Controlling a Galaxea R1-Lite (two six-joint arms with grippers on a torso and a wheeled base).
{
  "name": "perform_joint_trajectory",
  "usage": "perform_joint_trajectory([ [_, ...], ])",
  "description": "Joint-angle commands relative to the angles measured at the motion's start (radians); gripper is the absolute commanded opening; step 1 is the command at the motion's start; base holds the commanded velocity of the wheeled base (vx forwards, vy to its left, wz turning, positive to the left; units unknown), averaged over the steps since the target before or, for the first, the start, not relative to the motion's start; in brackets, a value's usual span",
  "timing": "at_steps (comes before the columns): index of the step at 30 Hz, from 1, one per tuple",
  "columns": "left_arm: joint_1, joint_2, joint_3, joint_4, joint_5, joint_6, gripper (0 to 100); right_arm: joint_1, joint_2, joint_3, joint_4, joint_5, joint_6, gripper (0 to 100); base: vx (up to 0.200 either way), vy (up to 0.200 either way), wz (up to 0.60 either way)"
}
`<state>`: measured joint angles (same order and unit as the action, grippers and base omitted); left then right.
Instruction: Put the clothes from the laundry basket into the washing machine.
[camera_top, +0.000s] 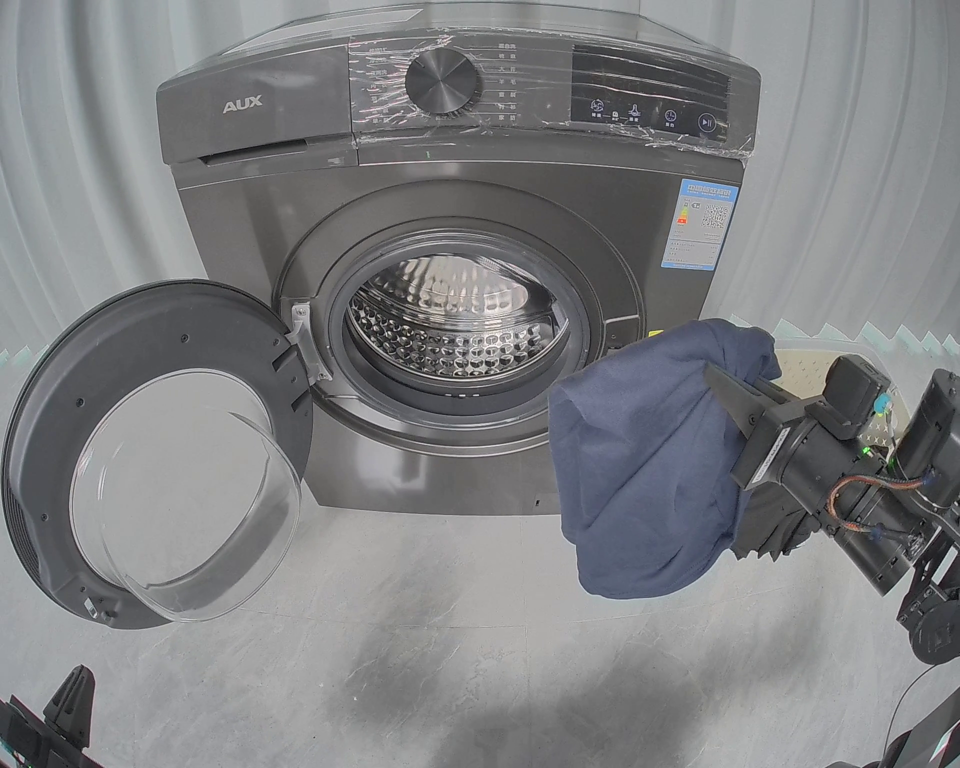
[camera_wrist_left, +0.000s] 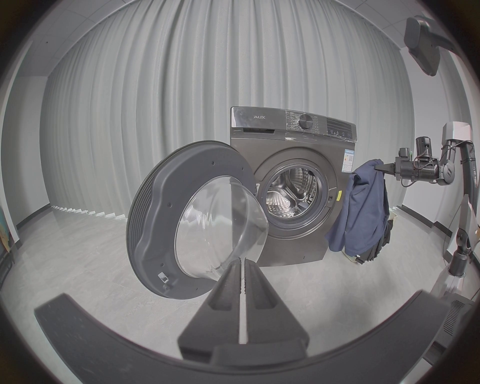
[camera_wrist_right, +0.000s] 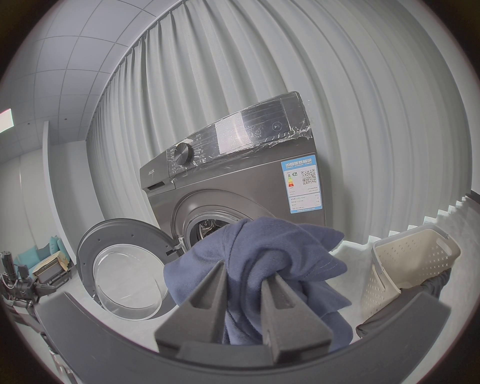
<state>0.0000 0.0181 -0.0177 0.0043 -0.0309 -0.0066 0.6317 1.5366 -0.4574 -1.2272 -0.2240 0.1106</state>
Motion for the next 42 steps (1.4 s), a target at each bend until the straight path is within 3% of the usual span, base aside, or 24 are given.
perform_joint_trajectory([
  [1,0.000,-0.018,0.016,0.000,0.000,0.002,0,0.000,0.002,0.003,0.000,0.000,0.000,0,0.000,0.200,0.00],
  [19,0.000,-0.018,0.016,0.000,0.000,0.000,0,0.000,0.011,0.003,-0.001,0.000,0.001,0,0.000,0.000,0.00],
  [25,0.000,-0.018,0.016,0.000,0.000,0.005,0,0.002,0.031,0.003,-0.008,0.000,0.004,0,0.000,0.200,0.00],
  [37,0.000,-0.018,0.016,0.000,0.000,0.004,0,0.008,0.046,0.016,-0.020,0.002,0.006,0,0.000,0.000,0.00],
  [40,0.000,-0.018,0.016,0.000,0.000,0.005,0,0.037,0.059,0.008,-0.020,0.003,0.037,0,0.000,0.000,0.00],
  [42,0.000,-0.018,0.016,0.000,0.000,0.005,0,0.086,0.080,0.002,-0.026,0.000,0.083,0,0.000,0.000,0.00],
])
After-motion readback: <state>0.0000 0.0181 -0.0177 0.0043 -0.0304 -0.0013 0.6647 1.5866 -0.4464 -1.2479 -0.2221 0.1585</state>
